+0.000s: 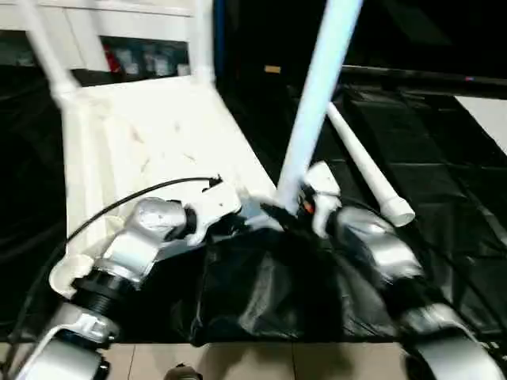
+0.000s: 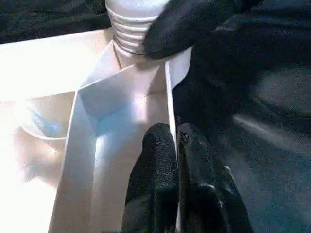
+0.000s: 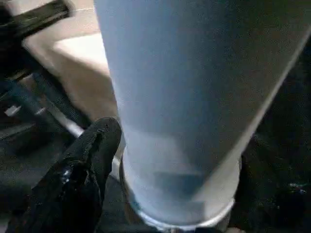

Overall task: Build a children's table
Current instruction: Rotate leg to tighten

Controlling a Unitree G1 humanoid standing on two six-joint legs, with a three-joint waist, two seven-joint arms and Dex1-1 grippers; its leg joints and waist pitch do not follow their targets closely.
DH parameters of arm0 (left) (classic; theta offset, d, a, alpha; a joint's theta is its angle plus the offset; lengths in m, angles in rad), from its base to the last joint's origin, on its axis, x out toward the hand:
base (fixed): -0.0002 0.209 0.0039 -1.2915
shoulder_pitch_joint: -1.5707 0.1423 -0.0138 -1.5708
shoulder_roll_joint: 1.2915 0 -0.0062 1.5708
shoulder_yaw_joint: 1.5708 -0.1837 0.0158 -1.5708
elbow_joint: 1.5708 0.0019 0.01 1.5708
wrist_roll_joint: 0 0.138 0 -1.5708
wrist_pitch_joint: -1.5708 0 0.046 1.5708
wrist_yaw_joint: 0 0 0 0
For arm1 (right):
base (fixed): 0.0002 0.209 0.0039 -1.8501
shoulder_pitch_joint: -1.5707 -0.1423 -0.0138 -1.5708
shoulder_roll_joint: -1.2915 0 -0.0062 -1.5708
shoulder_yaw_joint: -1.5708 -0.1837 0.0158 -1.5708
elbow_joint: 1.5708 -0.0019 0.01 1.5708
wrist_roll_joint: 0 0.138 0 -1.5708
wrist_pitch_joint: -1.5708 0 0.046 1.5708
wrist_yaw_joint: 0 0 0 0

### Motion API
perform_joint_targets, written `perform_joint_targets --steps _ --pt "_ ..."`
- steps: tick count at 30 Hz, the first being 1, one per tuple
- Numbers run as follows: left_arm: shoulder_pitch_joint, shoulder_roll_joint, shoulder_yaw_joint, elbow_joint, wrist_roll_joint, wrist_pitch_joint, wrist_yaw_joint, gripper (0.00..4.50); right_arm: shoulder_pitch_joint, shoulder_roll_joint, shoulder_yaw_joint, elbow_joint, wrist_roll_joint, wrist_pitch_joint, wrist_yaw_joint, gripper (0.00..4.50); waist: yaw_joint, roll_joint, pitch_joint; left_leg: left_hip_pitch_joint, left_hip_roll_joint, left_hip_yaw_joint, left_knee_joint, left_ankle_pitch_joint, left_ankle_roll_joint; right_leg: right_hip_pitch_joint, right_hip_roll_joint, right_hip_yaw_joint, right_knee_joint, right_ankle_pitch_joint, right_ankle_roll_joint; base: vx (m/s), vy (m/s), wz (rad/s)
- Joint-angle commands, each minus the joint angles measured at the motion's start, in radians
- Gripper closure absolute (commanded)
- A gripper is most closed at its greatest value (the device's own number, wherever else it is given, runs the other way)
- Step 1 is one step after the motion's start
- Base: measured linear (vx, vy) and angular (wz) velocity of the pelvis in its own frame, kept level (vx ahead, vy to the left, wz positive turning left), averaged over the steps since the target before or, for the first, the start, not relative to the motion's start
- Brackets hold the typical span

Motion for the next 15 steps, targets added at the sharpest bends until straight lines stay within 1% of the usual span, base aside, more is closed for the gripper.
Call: perform_joint_targets --steps 1,3,4,8,9,12,13,14,15 --pt "-0.009 -0.014 -0.047 -0.009 -0.031 -0.058 -0.074 4.50 0.016 -0.024 0.041 -0.060 0.018 0.018 0.100 0.89 -0.004 0.015 -0.064 0.023 0.015 0.011 -0.051 -0.091 0.051 0.057 -0.044 0.052 -0.055 0.193 -0.245 0.000 0.000 0.00" --pt "-0.008 -0.009 -0.050 -0.008 -0.033 -0.063 -0.088 4.50 0.021 -0.033 0.048 -0.068 0.019 0.024 0.118 0.89 -0.001 0.013 -0.066 0.025 0.016 0.015 -0.049 -0.094 0.049 0.056 -0.044 0.053 -0.053 0.189 -0.245 0.000 0.000 0.00" --pt "-0.009 -0.001 -0.055 -0.005 -0.031 -0.073 -0.112 4.50 0.027 -0.049 0.063 -0.080 0.017 0.039 0.149 1.05 -0.001 0.012 -0.065 0.023 0.016 0.016 -0.049 -0.093 0.048 0.055 -0.044 0.053 -0.053 0.183 -0.245 0.000 0.000 0.00" --pt "-0.010 0.006 -0.056 0.004 -0.035 -0.092 -0.135 4.50 0.035 -0.061 0.078 -0.089 0.014 0.045 0.183 1.22 -0.001 0.012 -0.066 0.023 0.016 0.016 -0.049 -0.103 0.039 0.055 -0.046 0.052 -0.054 0.155 -0.243 0.000 0.000 0.00" --pt "-0.012 0.010 -0.055 0.012 -0.038 -0.100 -0.145 4.50 0.036 -0.062 0.084 -0.088 0.012 0.046 0.196 1.26 -0.001 0.013 -0.066 0.024 0.017 0.016 -0.049 -0.103 0.038 0.054 -0.046 0.052 -0.053 0.157 -0.247 0.000 0.000 0.00" --pt "-0.013 0.015 -0.053 0.023 -0.041 -0.111 -0.158 4.50 0.040 -0.064 0.088 -0.100 0.013 0.057 0.206 1.59 -0.002 0.012 -0.067 0.024 0.016 0.016 -0.048 -0.098 0.039 0.054 -0.045 0.053 -0.052 0.158 -0.249 0.000 0.000 0.00" --pt "-0.017 0.019 -0.051 0.037 -0.039 -0.119 -0.166 4.50 0.043 -0.060 0.088 -0.107 0.018 0.073 0.209 1.62 -0.001 0.011 -0.068 0.024 0.015 0.016 -0.046 -0.089 0.041 0.055 -0.045 0.053 -0.050 0.170 -0.251 0.000 0.000 0.00" --pt "-0.018 0.019 -0.049 0.044 -0.037 -0.120 -0.166 4.50 0.044 -0.057 0.086 -0.106 0.020 0.077 0.206 1.73 -0.001 0.011 -0.069 0.023 0.015 0.017 -0.045 -0.082 0.043 0.055 -0.045 0.053 -0.049 0.178 -0.252 0.000 0.000 0.00" --pt "-0.020 0.017 -0.046 0.048 -0.037 -0.117 -0.160 4.50 0.046 -0.052 0.085 -0.102 0.020 0.078 0.200 1.73 0.000 0.010 -0.069 0.024 0.015 0.017 -0.044 -0.073 0.046 0.054 -0.045 0.053 -0.047 0.191 -0.255 0.000 0.000 0.00"
